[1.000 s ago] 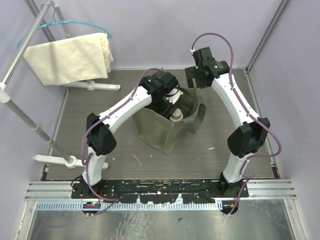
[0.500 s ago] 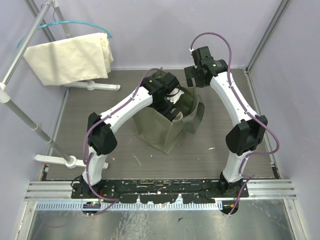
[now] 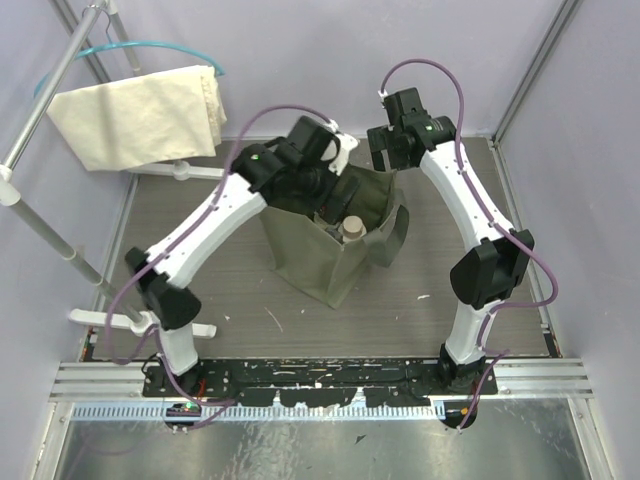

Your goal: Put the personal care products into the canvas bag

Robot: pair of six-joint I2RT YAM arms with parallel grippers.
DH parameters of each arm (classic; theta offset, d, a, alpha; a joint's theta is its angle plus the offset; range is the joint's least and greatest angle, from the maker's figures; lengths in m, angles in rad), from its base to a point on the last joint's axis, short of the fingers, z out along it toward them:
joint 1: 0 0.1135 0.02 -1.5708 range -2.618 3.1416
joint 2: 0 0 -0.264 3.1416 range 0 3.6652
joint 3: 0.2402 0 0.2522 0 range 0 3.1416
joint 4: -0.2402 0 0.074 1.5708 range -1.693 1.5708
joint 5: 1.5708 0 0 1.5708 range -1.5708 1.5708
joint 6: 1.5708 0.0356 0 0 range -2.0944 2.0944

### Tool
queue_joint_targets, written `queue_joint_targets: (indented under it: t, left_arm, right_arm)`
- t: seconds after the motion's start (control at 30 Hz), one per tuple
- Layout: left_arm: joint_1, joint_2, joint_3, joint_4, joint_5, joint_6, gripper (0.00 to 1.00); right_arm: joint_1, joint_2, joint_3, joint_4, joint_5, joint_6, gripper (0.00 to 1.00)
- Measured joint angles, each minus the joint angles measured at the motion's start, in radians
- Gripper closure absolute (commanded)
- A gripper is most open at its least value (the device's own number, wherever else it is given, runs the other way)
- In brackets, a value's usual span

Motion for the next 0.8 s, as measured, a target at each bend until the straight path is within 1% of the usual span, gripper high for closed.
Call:
queue_joint_targets:
  t: [0.13, 0.23, 0.33, 0.43, 0.57, 0.63, 0.7, 0.8]
  left_arm:
    - [0.0, -0.166, -0.058, 0.13, -0.108, -0.022, 0.02]
    - [0.008, -0.276, -0.125, 0.217, -0.242, -0.042, 0.02]
    - [0.063, -0.328, -0.152, 0.242, -0.291, -0.088, 0.02]
    - [0.176, -0.357, -0.191, 0.258, -0.277, -0.146, 0.02]
    - [0.367, -0.399, -0.304, 0.272, -0.224, -0.197, 0.02]
    - [0.443, -0.405, -0.346, 0.275, -0.188, -0.209, 0.02]
    - [0.505, -0.408, -0.386, 0.289, -0.16, -0.216, 0.02]
    - [0.555, -0.406, -0.418, 0.294, -0.135, -0.22, 0.02]
  right_arm:
    - [0.0, -0.002, 0.0, 0.026, -0.001, 0.0, 0.0]
    - [0.0, -0.011, 0.0, 0.061, -0.005, -0.003, 0.0]
    - [0.0, -0.028, 0.0, 0.105, -0.005, -0.012, 0.0]
    - [-0.001, -0.039, 0.004, 0.139, -0.002, -0.025, 0.0]
    - [-0.019, -0.039, 0.013, 0.157, -0.018, -0.027, 0.0]
    - [-0.044, -0.039, 0.013, 0.16, -0.042, -0.022, 0.0]
    - [-0.082, -0.039, 0.013, 0.161, -0.073, -0.012, 0.0]
    - [-0.161, -0.039, 0.008, 0.167, -0.117, 0.015, 0.0]
